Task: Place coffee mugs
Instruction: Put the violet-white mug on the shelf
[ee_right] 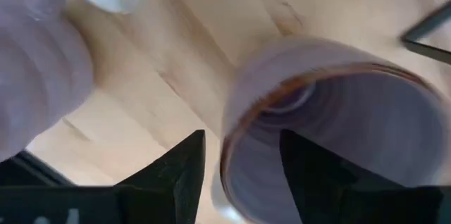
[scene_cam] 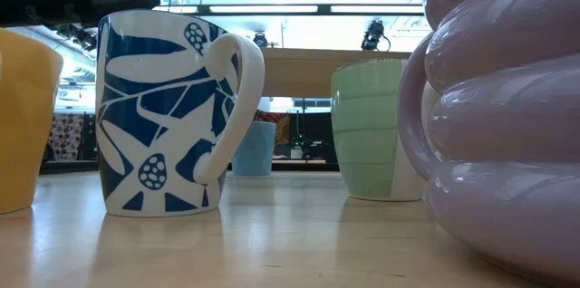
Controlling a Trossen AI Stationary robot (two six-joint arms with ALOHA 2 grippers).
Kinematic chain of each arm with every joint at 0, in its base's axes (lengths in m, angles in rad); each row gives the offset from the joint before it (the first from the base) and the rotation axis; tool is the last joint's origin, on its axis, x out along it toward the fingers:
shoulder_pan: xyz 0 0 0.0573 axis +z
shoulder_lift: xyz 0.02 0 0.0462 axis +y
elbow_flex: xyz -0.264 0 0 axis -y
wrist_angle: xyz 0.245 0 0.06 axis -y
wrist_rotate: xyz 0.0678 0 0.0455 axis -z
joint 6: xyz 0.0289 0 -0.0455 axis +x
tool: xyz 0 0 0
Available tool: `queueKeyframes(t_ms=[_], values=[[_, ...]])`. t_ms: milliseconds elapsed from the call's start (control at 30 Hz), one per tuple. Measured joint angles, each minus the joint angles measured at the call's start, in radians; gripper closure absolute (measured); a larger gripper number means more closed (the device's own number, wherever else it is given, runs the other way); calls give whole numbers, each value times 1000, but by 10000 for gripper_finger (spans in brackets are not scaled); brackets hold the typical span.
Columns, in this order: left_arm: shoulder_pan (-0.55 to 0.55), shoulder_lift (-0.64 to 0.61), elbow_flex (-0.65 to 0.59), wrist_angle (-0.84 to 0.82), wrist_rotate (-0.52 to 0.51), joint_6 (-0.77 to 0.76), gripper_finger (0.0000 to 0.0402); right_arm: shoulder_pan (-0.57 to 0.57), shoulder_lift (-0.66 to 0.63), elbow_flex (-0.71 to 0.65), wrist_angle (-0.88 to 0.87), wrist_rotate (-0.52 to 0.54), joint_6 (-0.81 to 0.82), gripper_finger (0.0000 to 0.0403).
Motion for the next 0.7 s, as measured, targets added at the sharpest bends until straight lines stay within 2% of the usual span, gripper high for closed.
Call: queueKeyframes(t_ms=[167,567,700], values=[[0,0,0,-1,0,0,283,-8,0,-54,34,-5,-4,257],[0,0,0,-1,0,-11,283,-8,-3,-56,40,-36,-51,371],[0,0,0,-1,0,-11,283,-8,-17,-42,31,-40,-72,381]])
